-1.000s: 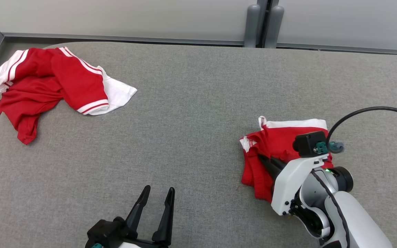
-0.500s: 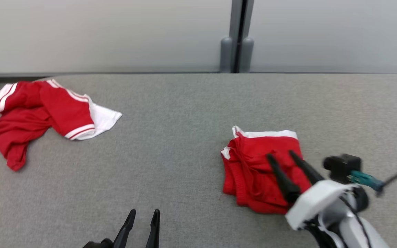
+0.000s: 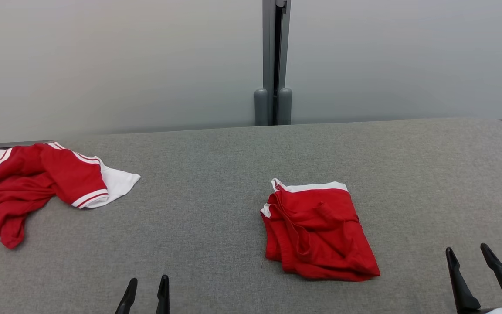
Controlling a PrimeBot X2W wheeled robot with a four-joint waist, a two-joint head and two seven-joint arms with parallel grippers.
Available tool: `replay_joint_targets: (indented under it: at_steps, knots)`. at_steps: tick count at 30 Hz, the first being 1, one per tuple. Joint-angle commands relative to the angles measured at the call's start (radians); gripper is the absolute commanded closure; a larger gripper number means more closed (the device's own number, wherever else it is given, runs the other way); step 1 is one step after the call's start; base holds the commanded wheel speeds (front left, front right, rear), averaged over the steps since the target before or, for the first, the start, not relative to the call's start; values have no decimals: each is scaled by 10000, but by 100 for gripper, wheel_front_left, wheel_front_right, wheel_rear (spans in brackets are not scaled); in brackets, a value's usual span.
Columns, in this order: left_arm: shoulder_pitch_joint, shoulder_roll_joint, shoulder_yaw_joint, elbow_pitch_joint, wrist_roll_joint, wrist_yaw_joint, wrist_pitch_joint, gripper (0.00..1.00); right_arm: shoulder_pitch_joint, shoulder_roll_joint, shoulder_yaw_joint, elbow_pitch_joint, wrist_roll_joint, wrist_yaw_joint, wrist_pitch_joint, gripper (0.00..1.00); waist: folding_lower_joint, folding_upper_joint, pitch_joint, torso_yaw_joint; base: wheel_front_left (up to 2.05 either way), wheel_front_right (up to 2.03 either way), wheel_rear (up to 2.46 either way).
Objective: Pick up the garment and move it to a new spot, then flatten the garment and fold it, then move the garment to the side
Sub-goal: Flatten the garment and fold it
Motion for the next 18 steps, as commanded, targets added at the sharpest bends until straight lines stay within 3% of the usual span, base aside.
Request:
replay_joint_targets:
  at_steps: [1,7,15,16,17,18]
  knots:
    - [123,34,159,-14,155,-16,-45,0,187,49,-140,140,-173,1,-95,0,0,-1,-29,44,0,0,0]
    - [183,34,424,-74,325,-98,-45,0,593,508,-701,-246,-536,1,-99,0,0,-1,-22,168,0,0,0]
    - [129,37,551,-146,398,-108,-45,0,296,573,-767,-511,-504,1,-97,0,0,-1,85,229,0,0,0]
    - [68,37,550,-168,405,-118,-45,0,142,513,-721,-519,-450,1,-95,37,0,-1,139,254,0,0,0]
    - [-2,35,544,-189,411,-128,-45,0,-33,444,-641,-456,-365,1,-96,53,0,-1,205,285,0,0,0]
    - [-78,37,542,-201,435,-154,-45,0,-239,337,-532,-355,-320,1,-96,100,0,-1,289,322,0,0,0]
